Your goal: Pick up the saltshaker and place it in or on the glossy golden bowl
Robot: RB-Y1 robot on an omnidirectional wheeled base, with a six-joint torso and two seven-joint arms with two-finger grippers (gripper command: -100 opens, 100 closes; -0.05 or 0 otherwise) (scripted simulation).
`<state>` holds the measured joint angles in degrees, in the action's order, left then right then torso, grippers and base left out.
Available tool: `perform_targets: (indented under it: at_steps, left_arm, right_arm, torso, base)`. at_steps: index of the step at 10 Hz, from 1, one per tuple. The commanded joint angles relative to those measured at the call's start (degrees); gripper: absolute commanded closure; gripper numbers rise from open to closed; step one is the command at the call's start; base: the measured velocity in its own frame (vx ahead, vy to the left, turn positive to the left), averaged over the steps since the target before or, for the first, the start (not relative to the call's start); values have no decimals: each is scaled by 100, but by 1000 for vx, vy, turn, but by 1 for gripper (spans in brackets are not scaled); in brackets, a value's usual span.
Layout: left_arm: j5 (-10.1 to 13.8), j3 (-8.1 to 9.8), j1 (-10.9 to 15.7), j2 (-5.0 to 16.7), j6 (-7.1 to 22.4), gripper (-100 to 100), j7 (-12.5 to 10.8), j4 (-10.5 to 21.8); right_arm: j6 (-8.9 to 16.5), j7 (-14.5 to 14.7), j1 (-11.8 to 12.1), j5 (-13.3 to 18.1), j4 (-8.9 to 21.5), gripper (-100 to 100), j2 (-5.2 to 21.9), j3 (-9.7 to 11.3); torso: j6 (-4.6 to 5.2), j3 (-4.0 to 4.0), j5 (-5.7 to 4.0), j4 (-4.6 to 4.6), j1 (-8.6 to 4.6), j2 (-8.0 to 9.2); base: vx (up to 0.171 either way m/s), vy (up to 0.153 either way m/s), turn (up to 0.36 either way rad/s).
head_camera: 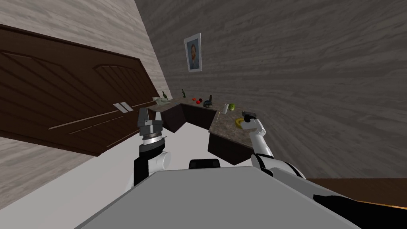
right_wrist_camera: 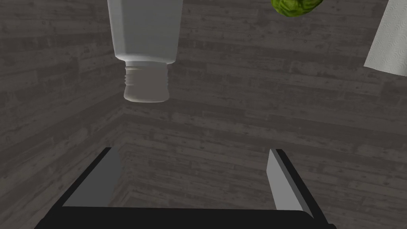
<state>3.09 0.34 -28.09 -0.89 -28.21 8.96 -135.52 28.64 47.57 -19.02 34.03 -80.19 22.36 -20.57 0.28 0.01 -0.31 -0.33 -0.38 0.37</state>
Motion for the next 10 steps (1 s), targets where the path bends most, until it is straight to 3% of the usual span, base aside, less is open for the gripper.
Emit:
perform_targets:
  at_steps: [1,3,4,5,10]
  left_arm:
    - [0,0,0,0,0,0,0,0]
    - [0,0,0,0,0,0,0,0]
    - [0,0,0,0,0,0,0,0]
    - [0,1,-2,0,0,0,0,0]
    - [0,1,-2,1,0,0,0,0]
  right_arm:
    - [63,31,-121,-95,168,-100,216,-168]
    - [144,81,-288,-258,388,-100,522,-366]
    - [118,85,-196,-299,294,-100,487,-297]
    - [126,94,-201,-314,305,0,505,-309]
    - [125,93,-200,-312,303,0,503,-308]
  torso:
    - [0,0,0,0,0,0]
    - [0,0,1,0,3,-1]
    - [2,0,0,0,1,0]
    - [5,-10,-3,-4,-9,-18]
    - [4,-26,-6,-11,-20,-45]
  base:
    - [-104,43,258]
    - [-116,51,261]
    - [-45,20,29]
    - [-9,4,-8]
    - [0,0,0]
